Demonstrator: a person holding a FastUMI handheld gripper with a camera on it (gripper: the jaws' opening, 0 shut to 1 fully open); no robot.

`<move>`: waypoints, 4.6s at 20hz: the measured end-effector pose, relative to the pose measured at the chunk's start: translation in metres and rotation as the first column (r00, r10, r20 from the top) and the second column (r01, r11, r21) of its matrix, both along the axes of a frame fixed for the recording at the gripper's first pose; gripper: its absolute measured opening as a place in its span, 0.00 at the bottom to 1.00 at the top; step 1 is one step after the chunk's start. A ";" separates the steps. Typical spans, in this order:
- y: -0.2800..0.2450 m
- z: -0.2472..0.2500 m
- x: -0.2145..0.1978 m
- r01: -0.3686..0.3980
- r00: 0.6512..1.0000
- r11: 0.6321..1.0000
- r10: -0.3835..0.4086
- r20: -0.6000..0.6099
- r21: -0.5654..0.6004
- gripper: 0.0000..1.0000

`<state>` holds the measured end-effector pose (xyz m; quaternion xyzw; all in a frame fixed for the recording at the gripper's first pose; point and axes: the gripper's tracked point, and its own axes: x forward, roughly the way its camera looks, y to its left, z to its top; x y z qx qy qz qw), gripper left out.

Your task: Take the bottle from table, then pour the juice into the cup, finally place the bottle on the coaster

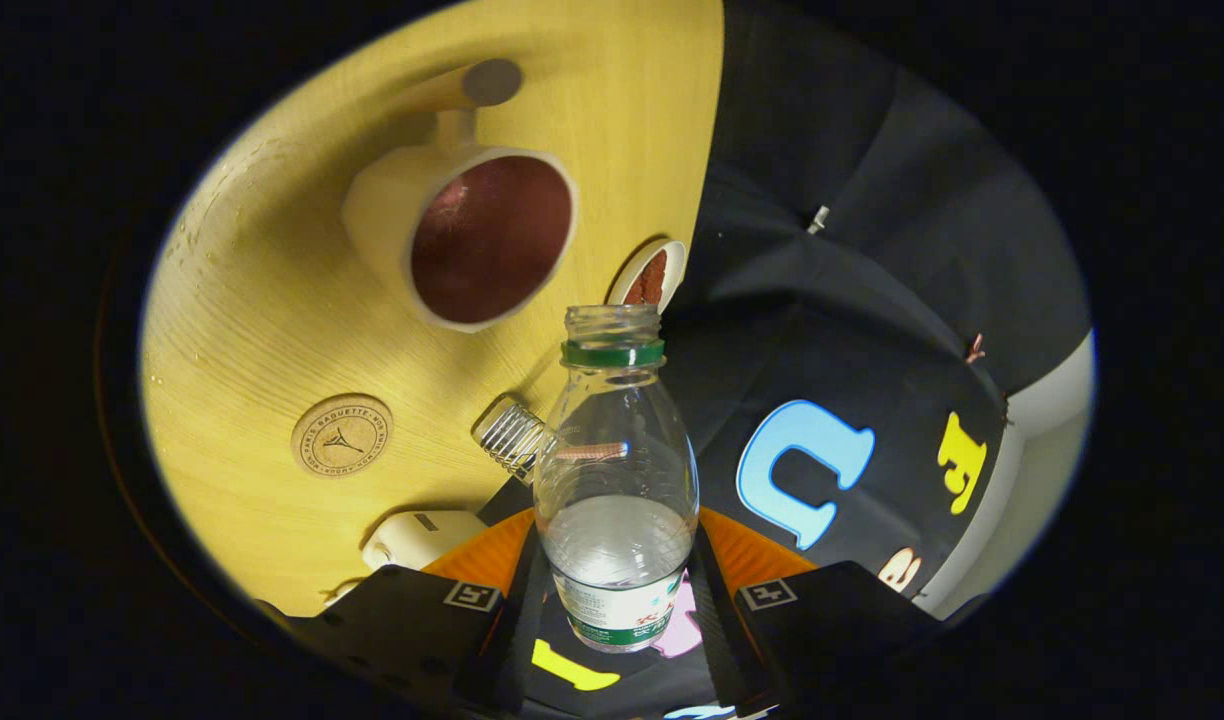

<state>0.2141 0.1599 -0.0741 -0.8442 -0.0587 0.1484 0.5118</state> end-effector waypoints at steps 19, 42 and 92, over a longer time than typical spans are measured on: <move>-0.154 0.078 -0.069 0.504 0.856 0.282 -0.293 -0.427 0.817 0.72; -0.193 -0.084 -0.058 0.562 0.822 -0.378 0.160 -0.546 0.735 0.75; -0.113 -0.053 0.012 0.546 0.837 -0.372 0.278 -0.471 0.751 0.99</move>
